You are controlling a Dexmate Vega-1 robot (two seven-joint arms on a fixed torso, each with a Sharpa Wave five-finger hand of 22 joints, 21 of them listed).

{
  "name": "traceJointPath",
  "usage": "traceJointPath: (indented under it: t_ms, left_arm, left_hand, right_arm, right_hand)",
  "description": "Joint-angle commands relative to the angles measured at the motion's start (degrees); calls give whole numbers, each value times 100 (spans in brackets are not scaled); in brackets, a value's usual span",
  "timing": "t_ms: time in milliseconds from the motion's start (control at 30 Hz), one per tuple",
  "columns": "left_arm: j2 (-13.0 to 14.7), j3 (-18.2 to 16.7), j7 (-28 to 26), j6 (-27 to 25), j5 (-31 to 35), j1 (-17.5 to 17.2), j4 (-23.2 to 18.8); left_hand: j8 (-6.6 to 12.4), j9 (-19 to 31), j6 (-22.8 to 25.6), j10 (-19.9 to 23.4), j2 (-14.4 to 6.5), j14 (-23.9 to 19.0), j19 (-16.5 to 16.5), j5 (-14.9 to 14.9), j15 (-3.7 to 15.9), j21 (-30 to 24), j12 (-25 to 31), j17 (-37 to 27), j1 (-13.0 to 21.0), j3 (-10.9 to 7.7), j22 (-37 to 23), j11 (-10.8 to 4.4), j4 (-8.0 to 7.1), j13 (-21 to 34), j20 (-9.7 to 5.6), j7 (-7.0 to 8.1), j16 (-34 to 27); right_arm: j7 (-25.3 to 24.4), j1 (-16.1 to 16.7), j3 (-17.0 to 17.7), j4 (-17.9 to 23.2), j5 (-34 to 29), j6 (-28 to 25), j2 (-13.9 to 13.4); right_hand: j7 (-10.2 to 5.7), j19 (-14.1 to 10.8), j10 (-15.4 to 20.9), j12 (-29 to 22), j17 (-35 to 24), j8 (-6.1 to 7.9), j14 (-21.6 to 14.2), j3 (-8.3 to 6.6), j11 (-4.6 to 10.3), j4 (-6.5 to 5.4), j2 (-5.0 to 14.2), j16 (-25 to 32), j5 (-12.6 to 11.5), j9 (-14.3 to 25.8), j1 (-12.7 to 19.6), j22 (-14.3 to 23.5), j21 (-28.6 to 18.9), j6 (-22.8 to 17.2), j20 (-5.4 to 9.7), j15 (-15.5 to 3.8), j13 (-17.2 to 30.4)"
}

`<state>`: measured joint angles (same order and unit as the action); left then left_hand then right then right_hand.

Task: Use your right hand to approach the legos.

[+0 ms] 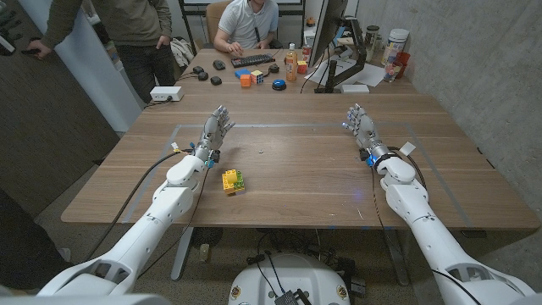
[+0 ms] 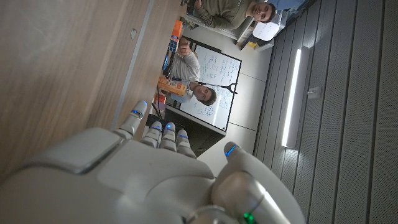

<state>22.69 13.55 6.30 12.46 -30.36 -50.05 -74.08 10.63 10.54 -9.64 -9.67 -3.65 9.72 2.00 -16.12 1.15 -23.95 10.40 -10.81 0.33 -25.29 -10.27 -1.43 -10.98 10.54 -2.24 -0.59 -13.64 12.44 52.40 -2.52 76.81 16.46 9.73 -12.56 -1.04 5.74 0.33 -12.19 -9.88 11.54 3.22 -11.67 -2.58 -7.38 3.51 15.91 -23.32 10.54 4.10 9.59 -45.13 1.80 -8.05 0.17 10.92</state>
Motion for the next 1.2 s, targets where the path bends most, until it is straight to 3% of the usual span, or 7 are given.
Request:
traceJointPath:
  t_ms: [33,200,667,1200]
  left_arm:
    - [-162,-227,166,-114,209,-56,-36]
    - [-192,-265,236,-120,242,-55,-23]
    - [-177,-357,357,-177,286,-118,-106]
    - [-171,-377,466,-229,294,-124,-118]
  left_hand:
    - [32,15,-395,-406,-674,173,36,-32,0,11,31,-12,1,-22,-11,-12,7,19,-166,1,-30]
    - [31,15,-396,-408,-675,172,32,-33,1,20,30,-12,2,-22,-12,-11,8,19,-162,5,-29]
    - [31,15,-395,-404,-678,173,23,-34,-6,49,30,-12,3,-21,-13,-12,8,19,-156,-1,-26]
    - [31,15,-393,-394,-680,168,6,-36,-10,76,33,-10,6,-23,-14,-8,9,19,-150,-9,-24]
  right_arm:
    - [-139,630,320,999,-878,-182,460]
    - [-274,966,198,1482,-1180,-202,544]
    - [-717,1805,-436,2486,-1898,-76,611]
    - [-558,2039,-1144,2482,-1640,282,633]
  right_hand:
    - [-104,-318,190,-34,-25,16,-368,130,8,80,-226,15,47,34,44,0,118,-99,-394,358,12]
    - [-228,-524,336,-71,-30,26,-620,262,5,139,-420,10,76,34,65,20,179,-193,-417,537,18]
    - [-378,-753,321,-54,-36,1,-679,422,54,262,-705,-97,115,34,158,30,251,-184,-428,639,23]
    - [-212,-829,91,29,-38,-45,-589,431,-41,379,-693,-258,107,40,386,24,416,-13,-431,738,29]
